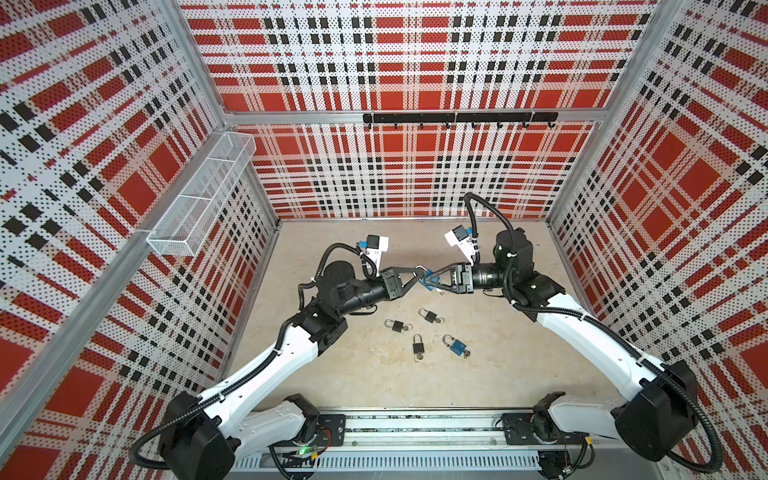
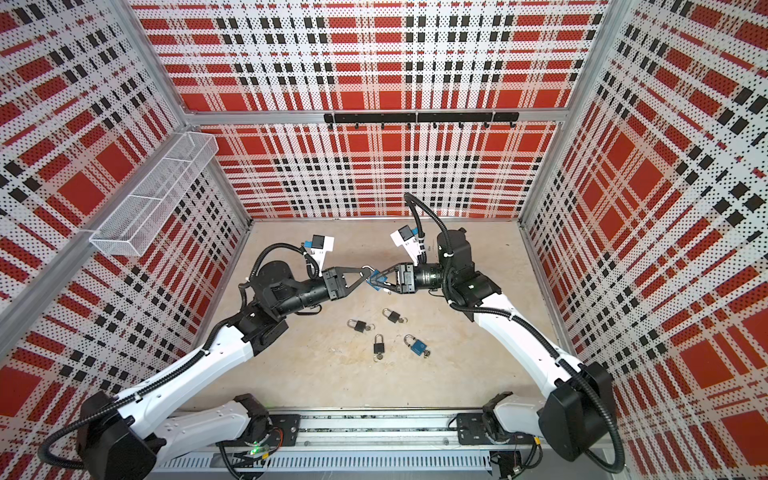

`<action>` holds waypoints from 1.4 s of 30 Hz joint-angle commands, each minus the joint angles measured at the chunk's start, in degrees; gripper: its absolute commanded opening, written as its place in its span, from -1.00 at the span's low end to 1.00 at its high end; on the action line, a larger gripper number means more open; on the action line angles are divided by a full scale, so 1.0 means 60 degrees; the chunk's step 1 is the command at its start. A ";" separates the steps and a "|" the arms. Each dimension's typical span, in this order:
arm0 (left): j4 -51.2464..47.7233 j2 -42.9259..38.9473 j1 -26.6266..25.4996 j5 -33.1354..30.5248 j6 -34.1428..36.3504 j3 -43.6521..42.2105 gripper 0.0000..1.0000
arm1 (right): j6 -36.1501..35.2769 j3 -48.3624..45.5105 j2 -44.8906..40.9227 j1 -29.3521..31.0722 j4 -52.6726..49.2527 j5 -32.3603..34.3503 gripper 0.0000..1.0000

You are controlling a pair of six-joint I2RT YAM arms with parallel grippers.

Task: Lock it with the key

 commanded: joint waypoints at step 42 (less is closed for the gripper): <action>0.1287 -0.0728 0.0238 -0.1724 -0.0534 -0.0595 -1.00 | 0.1077 -0.1255 -0.0620 -0.0273 0.2325 0.0439 -1.00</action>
